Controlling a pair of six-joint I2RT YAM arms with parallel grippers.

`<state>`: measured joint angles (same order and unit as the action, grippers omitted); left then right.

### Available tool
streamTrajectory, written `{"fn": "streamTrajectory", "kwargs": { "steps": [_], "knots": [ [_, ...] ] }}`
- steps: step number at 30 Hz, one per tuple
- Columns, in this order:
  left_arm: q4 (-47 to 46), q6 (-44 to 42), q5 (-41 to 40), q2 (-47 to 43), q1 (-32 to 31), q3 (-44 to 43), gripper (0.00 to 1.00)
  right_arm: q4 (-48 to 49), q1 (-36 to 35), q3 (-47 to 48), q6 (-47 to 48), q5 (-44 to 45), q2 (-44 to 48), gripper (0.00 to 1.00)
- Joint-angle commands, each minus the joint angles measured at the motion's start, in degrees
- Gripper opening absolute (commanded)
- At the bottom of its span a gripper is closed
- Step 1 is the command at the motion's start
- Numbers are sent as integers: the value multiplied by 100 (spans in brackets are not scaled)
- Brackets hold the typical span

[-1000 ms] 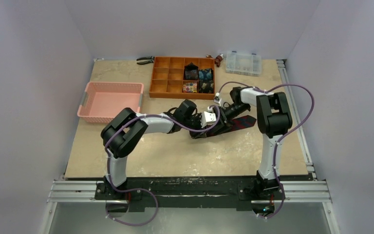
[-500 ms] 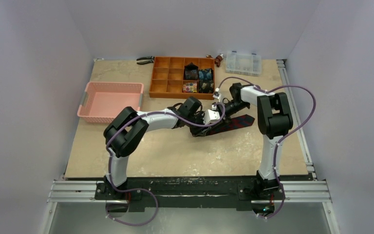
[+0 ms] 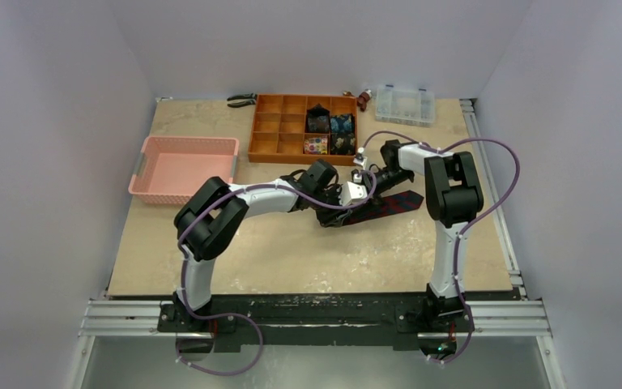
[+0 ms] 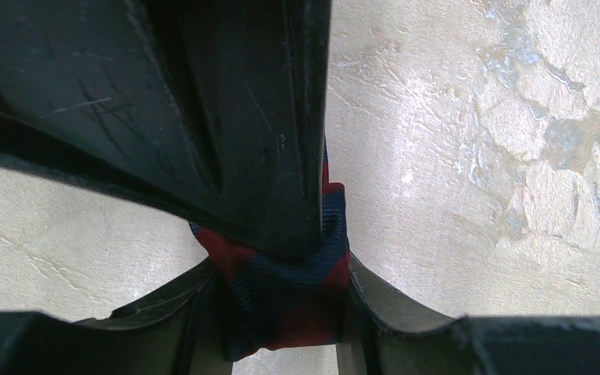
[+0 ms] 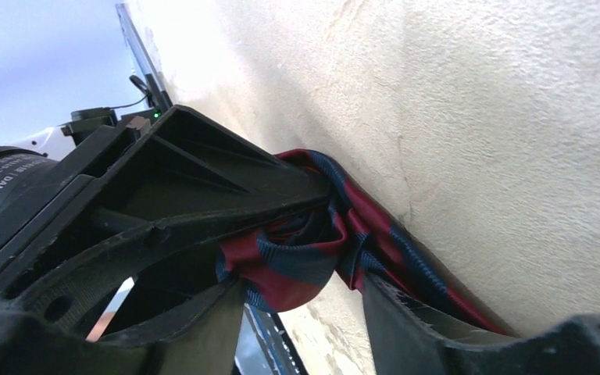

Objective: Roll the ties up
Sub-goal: Roll the tie at the center of the board.

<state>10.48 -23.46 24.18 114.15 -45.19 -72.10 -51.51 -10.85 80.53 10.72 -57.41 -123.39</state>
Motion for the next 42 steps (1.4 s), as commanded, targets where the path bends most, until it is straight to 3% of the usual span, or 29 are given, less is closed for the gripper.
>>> {"fn": "streamTrajectory", "kwargs": {
  "steps": [1, 6, 10, 12, 16, 25, 33, 42],
  "knots": [
    [889, -127, -353, 410, -46, 117, 8, -89, -47, 166, 151, -495, 58, 62],
    [891, -133, -342, 397, -47, 129, 8, -505, -32, 94, 533, -699, 195, 64],
    [872, -132, -299, 390, -43, 126, 9, -356, -62, 88, 428, -329, 88, 50],
    [865, -128, -213, 387, -43, 130, 10, -111, -62, 111, 342, 48, 23, 39],
    [682, -119, 48, 306, -28, 264, 26, -16, -19, 280, 403, 756, -247, 0],
    [-458, 339, 680, 99, 106, 351, 60, 379, 61, 113, 88, 2046, -370, 0],
    [-1869, 1228, 965, 41, 117, 529, 65, 565, 54, 174, -190, 2962, -373, 0],
    [-4663, 1971, 856, -174, 212, 1805, 75, 437, -264, 352, -176, 3683, -425, 0]
  ]
}}
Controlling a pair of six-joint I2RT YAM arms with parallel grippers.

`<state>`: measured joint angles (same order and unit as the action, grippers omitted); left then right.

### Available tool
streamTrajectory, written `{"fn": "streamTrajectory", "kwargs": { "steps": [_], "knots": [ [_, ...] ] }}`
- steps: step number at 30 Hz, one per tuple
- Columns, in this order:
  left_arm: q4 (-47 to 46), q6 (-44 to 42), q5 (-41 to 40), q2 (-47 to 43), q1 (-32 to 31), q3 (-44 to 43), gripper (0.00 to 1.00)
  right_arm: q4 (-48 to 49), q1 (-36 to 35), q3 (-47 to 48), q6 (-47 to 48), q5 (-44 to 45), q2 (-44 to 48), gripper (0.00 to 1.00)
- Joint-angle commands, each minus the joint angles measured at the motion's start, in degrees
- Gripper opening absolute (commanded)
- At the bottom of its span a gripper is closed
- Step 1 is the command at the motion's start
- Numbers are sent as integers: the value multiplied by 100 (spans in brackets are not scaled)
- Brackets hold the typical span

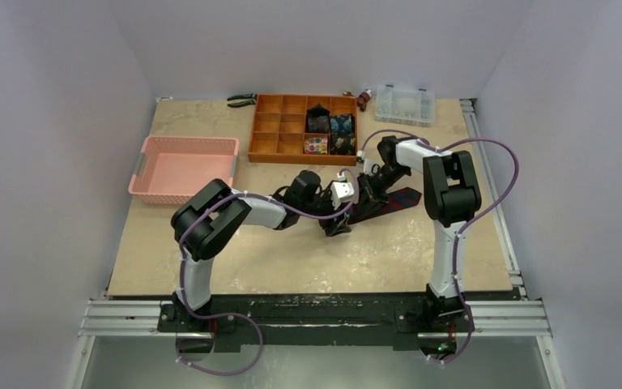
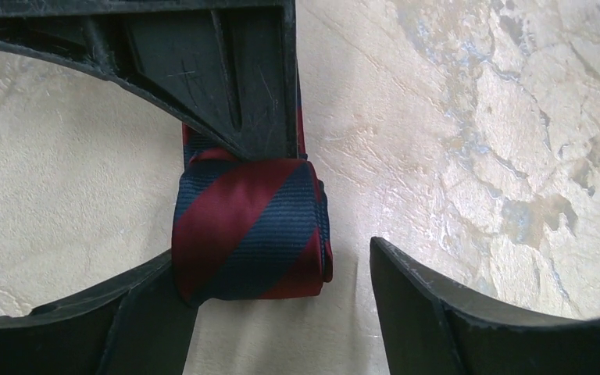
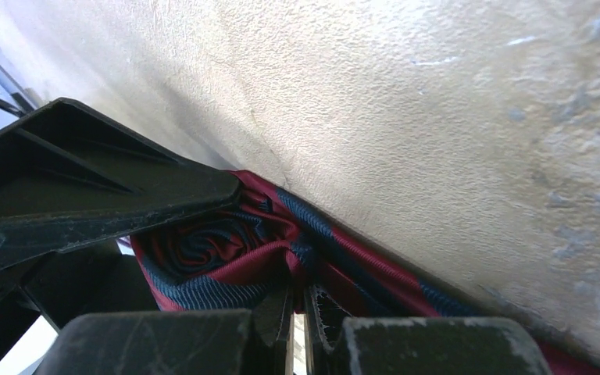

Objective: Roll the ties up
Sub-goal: Roll the tie at the center of the board.

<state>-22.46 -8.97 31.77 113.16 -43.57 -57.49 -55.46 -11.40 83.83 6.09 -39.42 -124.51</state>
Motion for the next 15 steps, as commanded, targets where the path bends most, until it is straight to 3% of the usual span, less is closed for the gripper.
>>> {"fn": "streamTrajectory", "kwargs": {
  "steps": [1, 7, 15],
  "knots": [
    [-1650, 560, 116, 8, 53, 422, 75, 788, -243, 55, 302, 1920, -333, 0],
    [-3408, 501, 249, 537, 59, 845, 75, 614, -329, 205, 343, 2151, -385, 0],
    [-4295, 526, 386, 1168, 51, 704, 73, 534, -383, 275, 451, 2185, -429, 0]
  ]
}}
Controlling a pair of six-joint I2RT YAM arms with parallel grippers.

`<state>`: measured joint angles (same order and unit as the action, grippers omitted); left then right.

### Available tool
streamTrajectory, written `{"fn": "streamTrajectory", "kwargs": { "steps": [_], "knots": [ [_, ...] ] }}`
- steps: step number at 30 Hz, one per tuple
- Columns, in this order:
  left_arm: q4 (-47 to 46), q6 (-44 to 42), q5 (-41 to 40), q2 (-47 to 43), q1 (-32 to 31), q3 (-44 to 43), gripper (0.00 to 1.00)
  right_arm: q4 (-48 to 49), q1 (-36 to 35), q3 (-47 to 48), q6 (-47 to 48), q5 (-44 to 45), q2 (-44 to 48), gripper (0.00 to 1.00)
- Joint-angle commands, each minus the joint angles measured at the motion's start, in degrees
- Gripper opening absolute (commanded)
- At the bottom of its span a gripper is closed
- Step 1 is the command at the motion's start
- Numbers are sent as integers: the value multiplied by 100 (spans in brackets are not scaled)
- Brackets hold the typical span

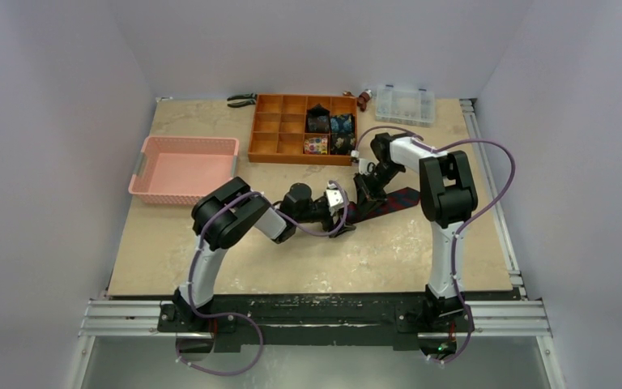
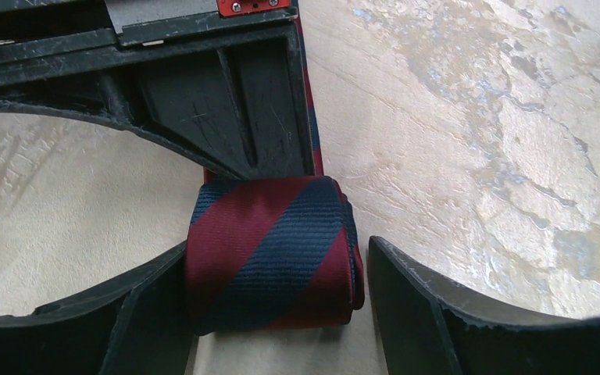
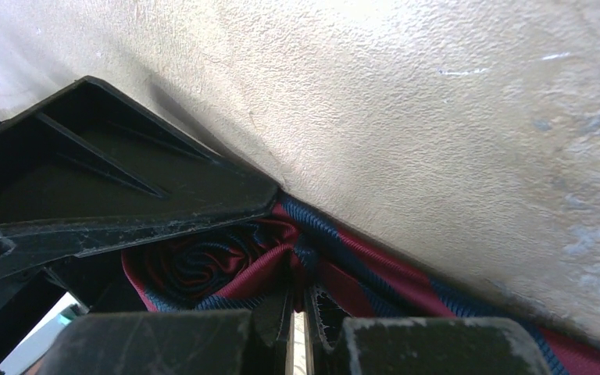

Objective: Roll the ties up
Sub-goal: Roll the tie at the center of the board.

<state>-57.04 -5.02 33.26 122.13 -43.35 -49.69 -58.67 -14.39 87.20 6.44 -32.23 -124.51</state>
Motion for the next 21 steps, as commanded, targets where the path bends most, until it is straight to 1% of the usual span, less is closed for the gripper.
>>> {"fn": "streamTrajectory", "kwargs": {
  "steps": [1, 3, 8, 11, 12, 15, 19, 21],
  "knots": [
    [-912, 130, 299, 340, 16, -103, 71, 839, -88, -47, 449, 1454, -441, 0],
    [-1021, 149, 320, 435, 3, -158, 69, 798, -90, -20, 513, 1440, -463, 0],
    [-1361, 387, 439, 453, -6, -193, 59, 779, -86, -23, 543, 1447, -459, 0],
    [-1459, 449, 543, 515, -19, -264, 57, 770, -98, -20, 534, 1441, -470, 0],
    [-1492, 624, 579, 545, -23, -306, 57, 762, -105, -18, 534, 1447, -478, 0],
    [-1572, 789, 572, 636, -33, -422, 56, 761, -117, -20, 509, 1449, -492, 0],
    [-1621, 871, 363, 771, -76, -515, 50, 780, -146, -66, 468, 1452, -476, 0],
    [-1633, 875, 239, 837, -85, -516, 49, 794, -164, -117, 468, 1447, -457, 0]
  ]
}}
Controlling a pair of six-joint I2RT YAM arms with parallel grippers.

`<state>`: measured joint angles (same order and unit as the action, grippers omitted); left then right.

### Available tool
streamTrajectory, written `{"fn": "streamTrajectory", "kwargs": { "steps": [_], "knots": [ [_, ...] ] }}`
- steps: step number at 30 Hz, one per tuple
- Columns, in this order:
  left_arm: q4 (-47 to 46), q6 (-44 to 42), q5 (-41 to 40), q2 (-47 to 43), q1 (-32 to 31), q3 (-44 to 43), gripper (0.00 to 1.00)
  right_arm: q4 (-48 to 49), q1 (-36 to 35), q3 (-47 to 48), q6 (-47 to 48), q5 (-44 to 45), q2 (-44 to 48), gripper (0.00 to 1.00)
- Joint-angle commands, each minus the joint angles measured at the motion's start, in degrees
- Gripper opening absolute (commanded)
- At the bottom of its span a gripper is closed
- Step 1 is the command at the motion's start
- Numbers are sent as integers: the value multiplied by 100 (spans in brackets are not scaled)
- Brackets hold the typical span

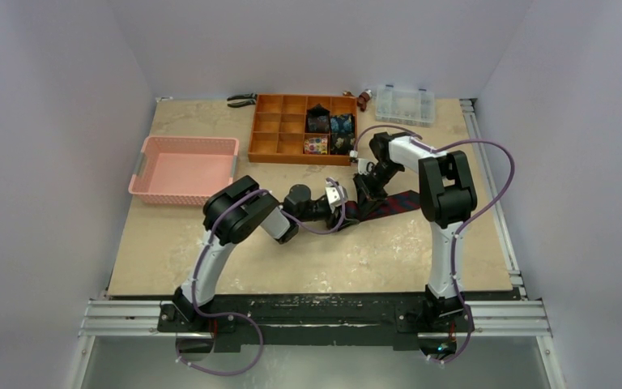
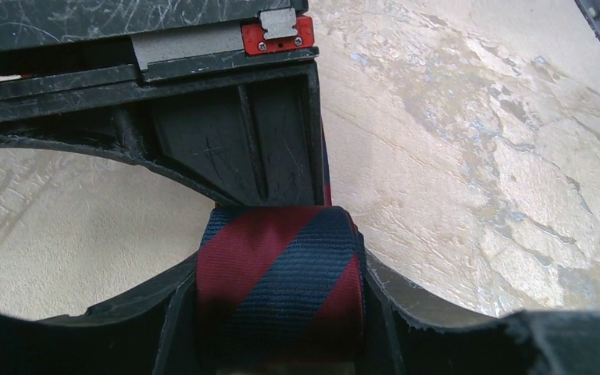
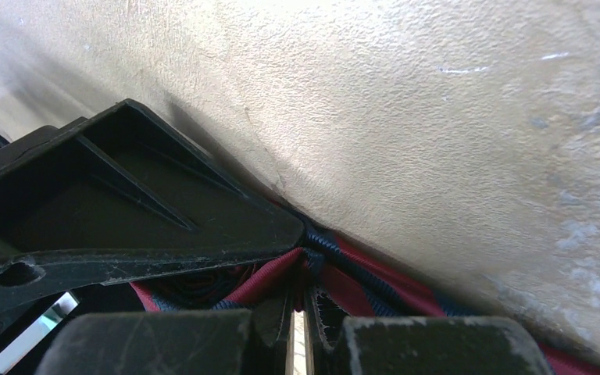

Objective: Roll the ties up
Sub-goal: Roll the tie at the center of the board.

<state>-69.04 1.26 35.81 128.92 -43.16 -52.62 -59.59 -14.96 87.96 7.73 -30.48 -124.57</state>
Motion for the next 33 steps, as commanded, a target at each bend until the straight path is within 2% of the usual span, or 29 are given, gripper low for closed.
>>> {"fn": "streamTrajectory", "kwargs": {
  "steps": [1, 12, 18, 20, 24, 27, 33],
  "knots": [
    [-449, 256, -29, 210, -105, -229, 50, 888, -106, -216, 329, 1276, -441, 0],
    [-569, 93, -239, 411, -289, -397, 50, 911, -156, -333, 298, 1264, -415, 0],
    [189, -249, -549, -136, -343, -9, 28, 910, -216, -468, 299, 1082, -286, 0],
    [592, -377, -634, -472, -347, 252, 21, 967, -313, -613, 281, 947, -205, 0],
    [2216, -678, -976, -1058, -327, 425, 7, 1333, -480, -1150, 92, 342, 13, 0],
    [3386, -1064, -1085, -1267, -255, 421, 1, 1526, -507, -1246, 10, -71, 47, 0],
    [4902, -1601, -1227, -1418, -26, 346, 0, 1464, -284, -1196, 117, -305, 115, 18]
  ]
}}
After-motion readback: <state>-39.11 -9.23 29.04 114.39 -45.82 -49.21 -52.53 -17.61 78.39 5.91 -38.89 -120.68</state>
